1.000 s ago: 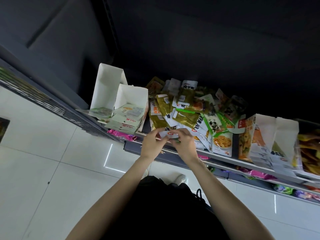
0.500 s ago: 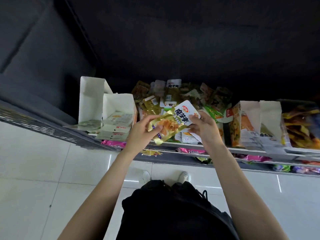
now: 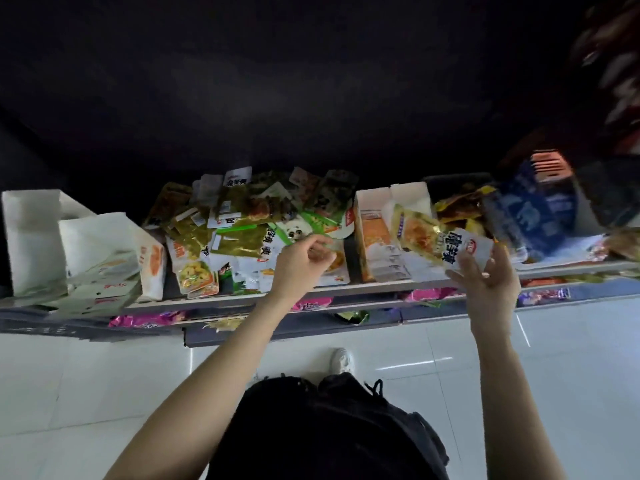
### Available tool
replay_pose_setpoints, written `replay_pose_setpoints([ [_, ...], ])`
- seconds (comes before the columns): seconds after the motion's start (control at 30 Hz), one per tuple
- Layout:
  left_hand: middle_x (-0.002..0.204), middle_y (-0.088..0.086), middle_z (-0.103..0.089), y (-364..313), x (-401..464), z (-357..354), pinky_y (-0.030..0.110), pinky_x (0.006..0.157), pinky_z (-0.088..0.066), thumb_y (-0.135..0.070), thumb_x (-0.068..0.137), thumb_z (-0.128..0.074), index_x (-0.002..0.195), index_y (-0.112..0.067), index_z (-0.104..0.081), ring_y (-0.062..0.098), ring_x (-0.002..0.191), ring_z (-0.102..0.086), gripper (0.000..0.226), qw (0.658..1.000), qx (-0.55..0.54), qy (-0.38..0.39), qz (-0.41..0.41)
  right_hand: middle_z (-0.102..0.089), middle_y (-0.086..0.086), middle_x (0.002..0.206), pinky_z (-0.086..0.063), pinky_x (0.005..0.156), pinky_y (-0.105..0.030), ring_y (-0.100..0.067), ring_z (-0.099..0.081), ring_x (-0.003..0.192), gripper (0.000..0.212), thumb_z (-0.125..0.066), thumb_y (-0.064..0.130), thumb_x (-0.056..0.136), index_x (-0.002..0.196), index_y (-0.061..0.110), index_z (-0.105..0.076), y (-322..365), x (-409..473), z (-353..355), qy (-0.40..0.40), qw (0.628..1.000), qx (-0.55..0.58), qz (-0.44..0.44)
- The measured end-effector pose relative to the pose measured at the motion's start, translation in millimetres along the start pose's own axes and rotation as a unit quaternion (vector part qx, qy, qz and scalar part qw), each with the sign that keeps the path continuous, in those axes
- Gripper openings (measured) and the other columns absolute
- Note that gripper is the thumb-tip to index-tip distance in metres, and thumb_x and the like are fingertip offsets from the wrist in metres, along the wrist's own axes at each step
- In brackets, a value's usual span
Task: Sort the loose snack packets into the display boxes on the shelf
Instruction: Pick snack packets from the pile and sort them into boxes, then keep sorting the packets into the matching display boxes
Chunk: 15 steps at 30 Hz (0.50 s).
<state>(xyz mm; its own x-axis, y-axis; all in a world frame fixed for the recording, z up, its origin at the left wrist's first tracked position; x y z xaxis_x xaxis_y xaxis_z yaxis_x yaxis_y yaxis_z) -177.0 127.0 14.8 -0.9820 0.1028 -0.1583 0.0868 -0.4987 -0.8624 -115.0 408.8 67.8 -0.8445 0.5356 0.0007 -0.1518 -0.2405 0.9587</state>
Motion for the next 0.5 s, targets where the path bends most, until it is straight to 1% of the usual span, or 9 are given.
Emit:
replay_pose_setpoints([
  [0.07, 0.093, -0.005, -0.069, -0.6, 15.8, -35.5, 0.03, 0.078, -0.053, -0.024, 0.087, -0.066, 0.108, -0.019, -0.063, 0.007, 0.079, -0.064, 0.022, 1.0, 0.025, -0.003, 0.01, -0.061, 0.013, 0.08, -0.057, 0.06, -0.042, -0.014, -0.06, 0.067, 0.005, -0.06, 0.016, 0.094, 0.098, 0.014, -0.059, 6.4, 16.5, 18.6, -0.061, 0.989, -0.094, 0.094],
  [0.13, 0.105, -0.002, -0.068, -1.7, 29.0, -64.3, 0.025, 0.079, -0.051, -0.028, 0.089, -0.062, 0.12, -0.015, -0.056, 0.008, 0.085, -0.063, 0.034, 0.998, 0.059, -0.008, 0.028, -0.06, 0.003, 0.078, -0.044, 0.053, -0.029, -0.017, -0.053, 0.065, 0.013, -0.06, 0.013, 0.092, 0.1, 0.003, -0.061, 14.1, 29.5, 17.6, -0.09, 0.959, -0.202, 0.176],
  [0.23, 0.12, 0.001, -0.063, -3.7, 39.8, -95.6, 0.019, 0.072, -0.045, -0.031, 0.093, -0.057, 0.136, -0.013, -0.043, 0.016, 0.096, -0.064, 0.049, 0.992, 0.105, 0.009, 0.065, -0.061, -0.002, 0.059, -0.02, 0.046, -0.011, -0.011, -0.045, 0.047, 0.004, -0.065, 0.006, 0.084, 0.08, 0.008, -0.065, 14.7, 43.5, -9.5, -0.044, 0.911, -0.311, 0.268],
  [0.3, 0.122, 0.003, -0.062, -7.5, 42.4, -108.8, 0.017, 0.067, -0.043, -0.028, 0.094, -0.056, 0.139, -0.011, -0.039, 0.018, 0.094, -0.064, 0.05, 0.99, 0.128, 0.019, 0.063, -0.065, -0.001, 0.058, -0.019, 0.045, -0.006, -0.011, -0.049, 0.044, 0.011, -0.067, 0.001, 0.076, 0.072, 0.011, -0.067, 6.1, 52.9, -30.5, 0.012, 0.883, -0.354, 0.308],
  [0.33, 0.123, 0.004, -0.061, -9.5, 42.5, -111.7, 0.016, 0.067, -0.044, -0.026, 0.094, -0.056, 0.139, -0.012, -0.039, 0.018, 0.094, -0.063, 0.05, 0.987, 0.146, 0.015, 0.059, -0.067, -0.002, 0.062, -0.028, 0.044, -0.008, -0.015, -0.058, 0.05, 0.014, -0.069, -0.002, 0.069, 0.07, 0.012, -0.069, 0.2, 56.8, -40.5, 0.043, 0.866, -0.378, 0.323],
  [0.37, 0.123, 0.004, -0.061, -11.0, 42.5, -113.1, 0.015, 0.067, -0.044, -0.024, 0.094, -0.056, 0.139, -0.012, -0.039, 0.017, 0.095, -0.063, 0.05, 0.984, 0.168, 0.008, 0.054, -0.069, -0.005, 0.066, -0.04, 0.048, -0.015, -0.019, -0.066, 0.062, 0.017, -0.071, -0.004, 0.062, 0.068, 0.012, -0.071, -4.6, 58.7, -49.7, 0.071, 0.845, -0.414, 0.332],
  [0.4, 0.123, 0.004, -0.06, -12.0, 42.2, -113.7, 0.013, 0.066, -0.043, -0.022, 0.094, -0.055, 0.139, -0.012, -0.038, 0.017, 0.095, -0.063, 0.049, 0.981, 0.189, 0.003, 0.047, -0.07, -0.007, 0.068, -0.048, 0.057, -0.024, -0.022, -0.069, 0.076, 0.018, -0.073, -0.004, 0.058, 0.066, 0.012, -0.072, -12.6, 60.7, -57.5, 0.099, 0.82, -0.457, 0.329],
  [0.43, 0.122, 0.005, -0.061, -13.3, 41.4, -113.9, 0.013, 0.064, -0.044, -0.02, 0.095, -0.054, 0.14, -0.011, -0.038, 0.017, 0.095, -0.063, 0.049, 0.978, 0.207, 0.0, 0.039, -0.07, -0.008, 0.068, -0.049, 0.067, -0.03, -0.024, -0.067, 0.086, 0.016, -0.074, -0.003, 0.059, 0.065, 0.012, -0.073, -20.6, 62.3, -63.1, 0.125, 0.797, -0.501, 0.314],
  [0.5, 0.117, 0.007, -0.063, -13.7, 39.8, -114.4, 0.017, 0.068, -0.046, -0.016, 0.094, -0.053, 0.14, -0.01, -0.038, 0.018, 0.093, -0.064, 0.049, 0.975, 0.22, -0.004, 0.025, -0.071, -0.009, 0.071, -0.042, 0.079, -0.036, -0.027, -0.061, 0.098, 0.01, -0.073, 0.002, 0.065, 0.067, 0.011, -0.074, -34.3, 63.4, -67.7, 0.16, 0.763, -0.559, 0.283],
])
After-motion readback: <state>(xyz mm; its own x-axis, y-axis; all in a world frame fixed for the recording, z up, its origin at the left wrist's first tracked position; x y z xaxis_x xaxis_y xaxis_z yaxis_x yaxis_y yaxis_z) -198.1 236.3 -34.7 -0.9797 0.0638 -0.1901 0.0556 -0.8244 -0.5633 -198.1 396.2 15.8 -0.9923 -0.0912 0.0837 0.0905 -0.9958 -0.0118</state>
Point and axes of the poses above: each hand's wrist, its own x-axis towards the middle knuckle, its own z-axis out of the back of the hand, y = z × x, the point moved 6 cm from there along x, towards the middle knuckle
